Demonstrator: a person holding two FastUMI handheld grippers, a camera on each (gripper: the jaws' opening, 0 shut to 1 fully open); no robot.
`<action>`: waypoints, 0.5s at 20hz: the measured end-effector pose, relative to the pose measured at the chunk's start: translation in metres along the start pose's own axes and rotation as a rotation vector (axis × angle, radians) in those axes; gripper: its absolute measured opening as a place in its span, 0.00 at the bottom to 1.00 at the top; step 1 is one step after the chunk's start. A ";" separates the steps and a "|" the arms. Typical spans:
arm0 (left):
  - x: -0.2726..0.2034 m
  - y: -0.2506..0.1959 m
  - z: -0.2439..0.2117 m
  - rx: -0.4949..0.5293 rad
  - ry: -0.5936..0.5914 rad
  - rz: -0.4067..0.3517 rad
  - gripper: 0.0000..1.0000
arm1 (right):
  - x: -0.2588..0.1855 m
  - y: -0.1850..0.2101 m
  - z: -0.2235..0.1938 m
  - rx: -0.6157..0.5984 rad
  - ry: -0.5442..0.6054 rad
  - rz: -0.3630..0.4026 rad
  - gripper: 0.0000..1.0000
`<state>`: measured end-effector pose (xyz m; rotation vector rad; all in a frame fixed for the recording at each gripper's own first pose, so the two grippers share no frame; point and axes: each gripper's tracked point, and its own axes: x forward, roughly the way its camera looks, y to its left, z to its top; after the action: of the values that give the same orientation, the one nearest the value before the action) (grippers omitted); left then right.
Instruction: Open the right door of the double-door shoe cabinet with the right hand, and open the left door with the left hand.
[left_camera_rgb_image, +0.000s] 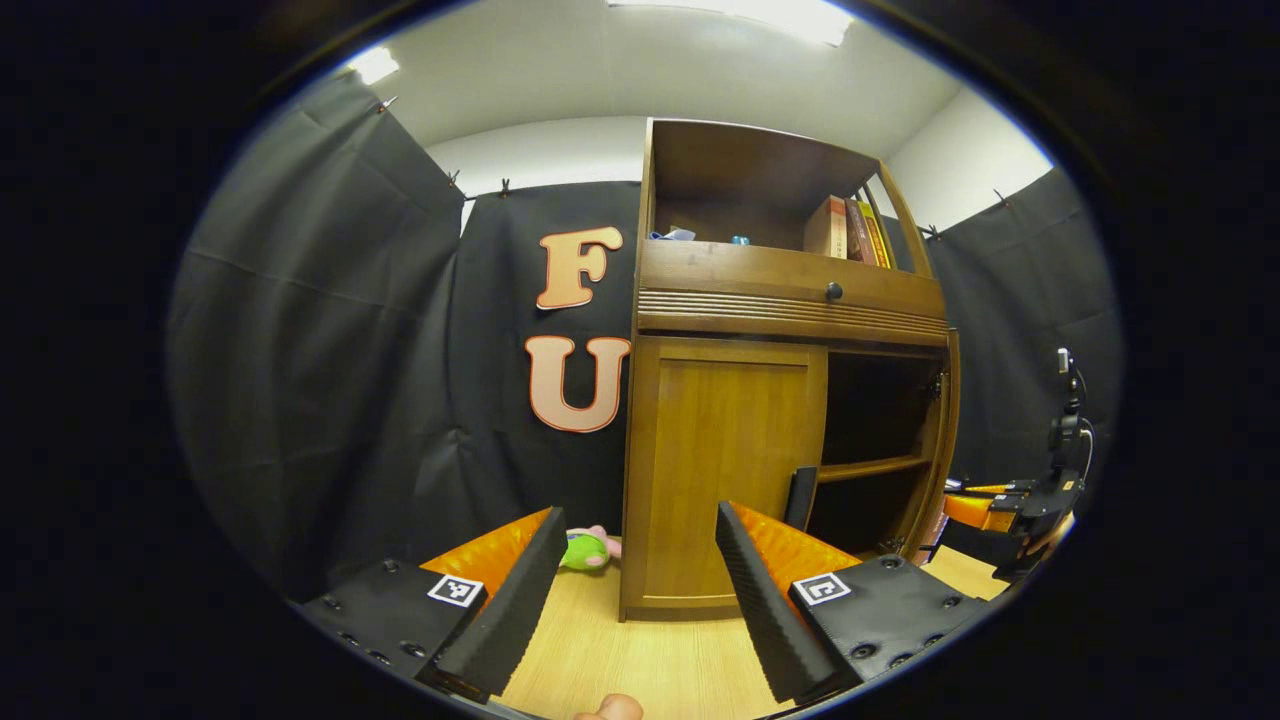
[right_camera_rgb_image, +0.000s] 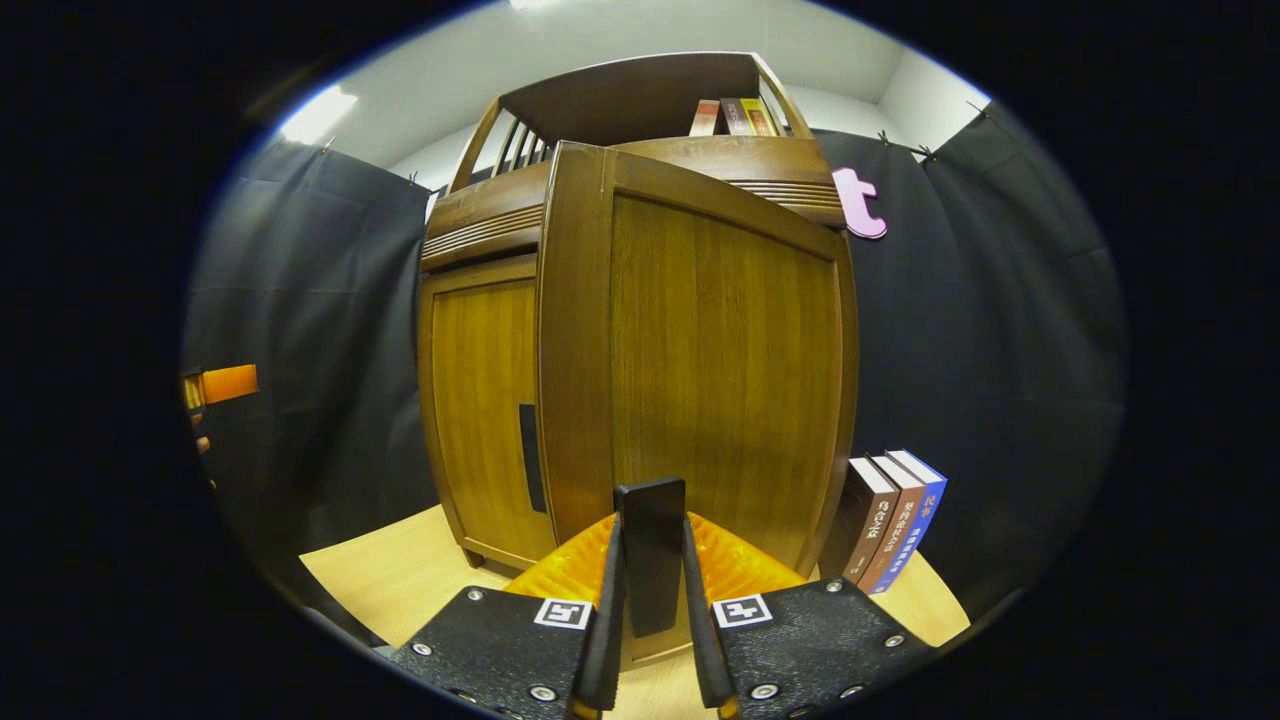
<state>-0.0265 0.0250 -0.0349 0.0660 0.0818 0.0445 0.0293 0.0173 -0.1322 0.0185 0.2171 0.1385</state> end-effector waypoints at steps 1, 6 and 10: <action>0.000 -0.002 -0.001 0.001 0.002 -0.004 0.95 | -0.004 -0.004 -0.002 0.003 0.000 -0.003 0.28; 0.003 -0.014 -0.003 -0.001 0.008 -0.025 0.95 | -0.028 -0.025 0.000 0.015 -0.001 -0.042 0.34; 0.006 -0.024 -0.006 -0.001 0.015 -0.042 0.96 | -0.049 -0.049 0.000 -0.043 -0.004 -0.116 0.29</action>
<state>-0.0196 0.0022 -0.0431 0.0634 0.0979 0.0035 -0.0118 -0.0385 -0.1234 -0.0365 0.2103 0.0274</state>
